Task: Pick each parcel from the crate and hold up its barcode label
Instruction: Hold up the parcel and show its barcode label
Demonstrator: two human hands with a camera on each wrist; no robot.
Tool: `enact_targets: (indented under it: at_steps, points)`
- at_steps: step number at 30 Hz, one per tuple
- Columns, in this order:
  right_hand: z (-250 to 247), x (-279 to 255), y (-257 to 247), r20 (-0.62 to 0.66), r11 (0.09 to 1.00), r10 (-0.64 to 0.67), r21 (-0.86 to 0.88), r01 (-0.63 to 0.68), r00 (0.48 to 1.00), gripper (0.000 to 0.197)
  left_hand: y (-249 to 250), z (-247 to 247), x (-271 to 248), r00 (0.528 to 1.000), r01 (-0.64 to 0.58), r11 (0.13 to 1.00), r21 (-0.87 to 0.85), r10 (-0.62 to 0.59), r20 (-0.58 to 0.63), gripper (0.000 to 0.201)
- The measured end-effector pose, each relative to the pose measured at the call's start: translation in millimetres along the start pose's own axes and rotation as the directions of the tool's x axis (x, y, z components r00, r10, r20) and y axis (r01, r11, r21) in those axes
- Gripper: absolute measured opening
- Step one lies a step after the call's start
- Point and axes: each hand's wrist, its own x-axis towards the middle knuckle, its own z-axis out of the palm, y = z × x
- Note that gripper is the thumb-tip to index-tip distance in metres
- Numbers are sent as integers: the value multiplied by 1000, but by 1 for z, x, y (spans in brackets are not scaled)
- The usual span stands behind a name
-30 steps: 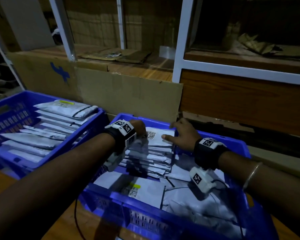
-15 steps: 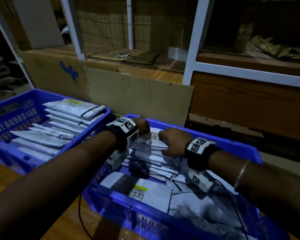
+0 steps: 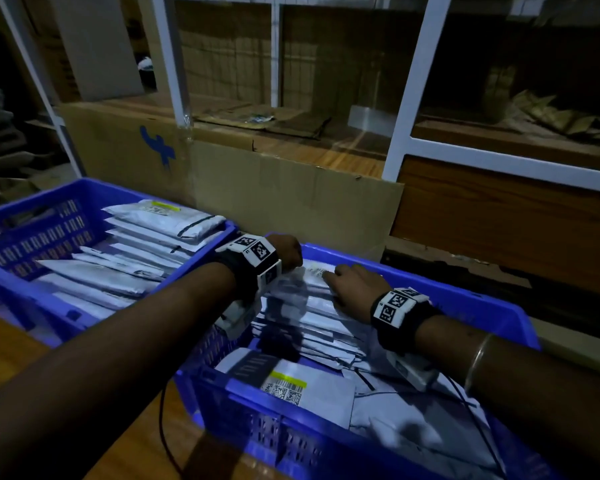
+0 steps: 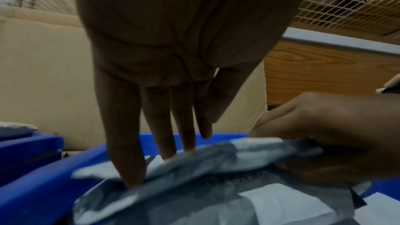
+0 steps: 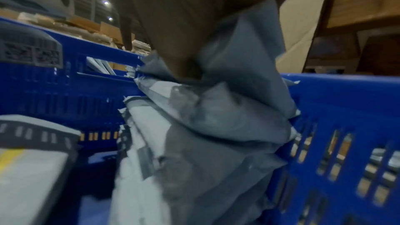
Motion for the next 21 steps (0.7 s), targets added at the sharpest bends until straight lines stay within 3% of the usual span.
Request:
enact_targets:
  at_steps: [6, 12, 21]
  points:
    - [-18, -5, 3, -38, 999, 17, -50, -19, 999, 39, -4, -14, -12, 996, -25, 1000, 0, 25, -85, 29]
    - [-51, -41, -10, -22, 995, -84, -64, 82, 996, 38, -9, -33, -26, 995, -30, 999, -45, 25, -99, 24]
    - [-62, -67, -56, 247, 976, -217, 40, 213, 945, 49, -15, -39, -54, 995, -29, 997, -69, 23, -95, 26]
